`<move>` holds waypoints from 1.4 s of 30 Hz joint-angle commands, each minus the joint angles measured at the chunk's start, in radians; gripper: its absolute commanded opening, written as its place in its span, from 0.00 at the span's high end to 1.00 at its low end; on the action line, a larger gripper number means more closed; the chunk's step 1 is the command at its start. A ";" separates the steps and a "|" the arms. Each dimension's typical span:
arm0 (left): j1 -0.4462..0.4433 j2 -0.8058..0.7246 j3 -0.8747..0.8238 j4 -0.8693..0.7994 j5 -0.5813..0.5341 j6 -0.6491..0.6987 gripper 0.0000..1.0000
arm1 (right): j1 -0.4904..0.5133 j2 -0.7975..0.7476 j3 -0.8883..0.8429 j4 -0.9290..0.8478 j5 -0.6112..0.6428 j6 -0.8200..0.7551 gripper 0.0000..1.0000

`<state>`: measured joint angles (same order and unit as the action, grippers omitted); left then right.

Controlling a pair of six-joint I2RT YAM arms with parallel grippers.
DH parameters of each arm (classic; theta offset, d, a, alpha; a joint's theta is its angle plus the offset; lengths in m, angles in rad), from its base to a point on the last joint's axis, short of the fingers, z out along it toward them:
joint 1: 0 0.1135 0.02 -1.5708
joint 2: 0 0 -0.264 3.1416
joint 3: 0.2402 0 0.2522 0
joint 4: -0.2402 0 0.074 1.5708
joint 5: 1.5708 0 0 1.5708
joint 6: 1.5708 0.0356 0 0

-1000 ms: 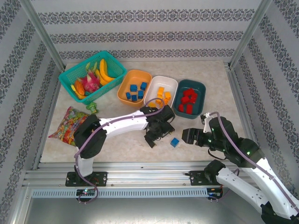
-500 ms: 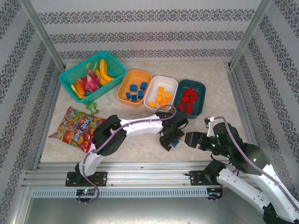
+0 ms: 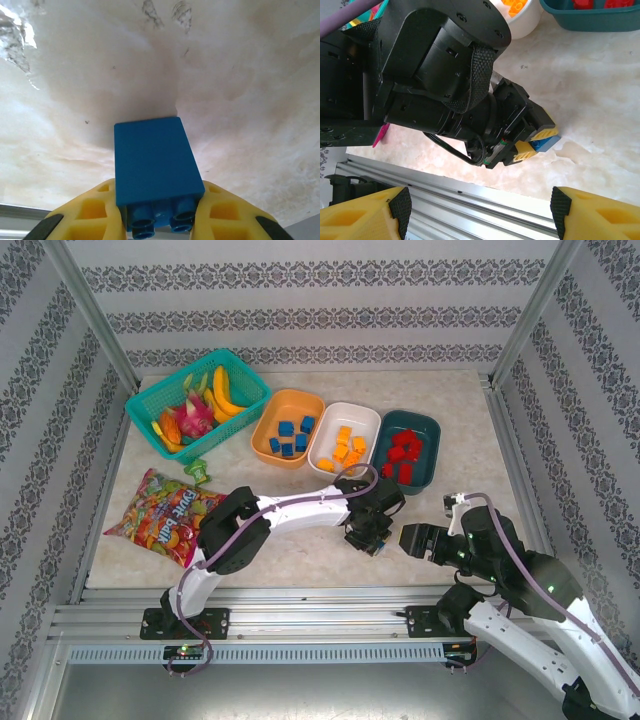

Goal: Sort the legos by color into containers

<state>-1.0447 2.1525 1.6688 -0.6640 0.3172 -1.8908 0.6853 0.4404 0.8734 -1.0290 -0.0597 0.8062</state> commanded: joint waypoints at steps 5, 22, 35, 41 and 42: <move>0.061 -0.087 0.042 -0.176 -0.119 0.195 0.82 | 0.011 0.051 0.026 0.060 0.039 -0.006 0.24; 0.468 -0.220 0.207 -0.305 -0.288 0.808 0.83 | 0.006 0.307 0.022 0.490 0.041 0.008 0.23; 0.701 0.110 0.558 -0.161 -0.214 1.132 0.83 | -0.119 0.642 0.067 0.916 0.017 0.065 0.22; 0.738 0.309 0.747 -0.129 -0.174 1.173 0.83 | -0.178 0.779 0.130 1.029 -0.024 0.099 0.22; 0.743 0.336 0.765 -0.128 -0.177 1.173 0.83 | -0.180 0.795 0.148 1.025 -0.033 0.094 0.22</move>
<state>-0.3244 2.4344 2.3714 -0.8253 0.1223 -0.7746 0.5159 1.2076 0.9577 -0.1017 -0.0586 0.8856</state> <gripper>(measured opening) 0.272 0.777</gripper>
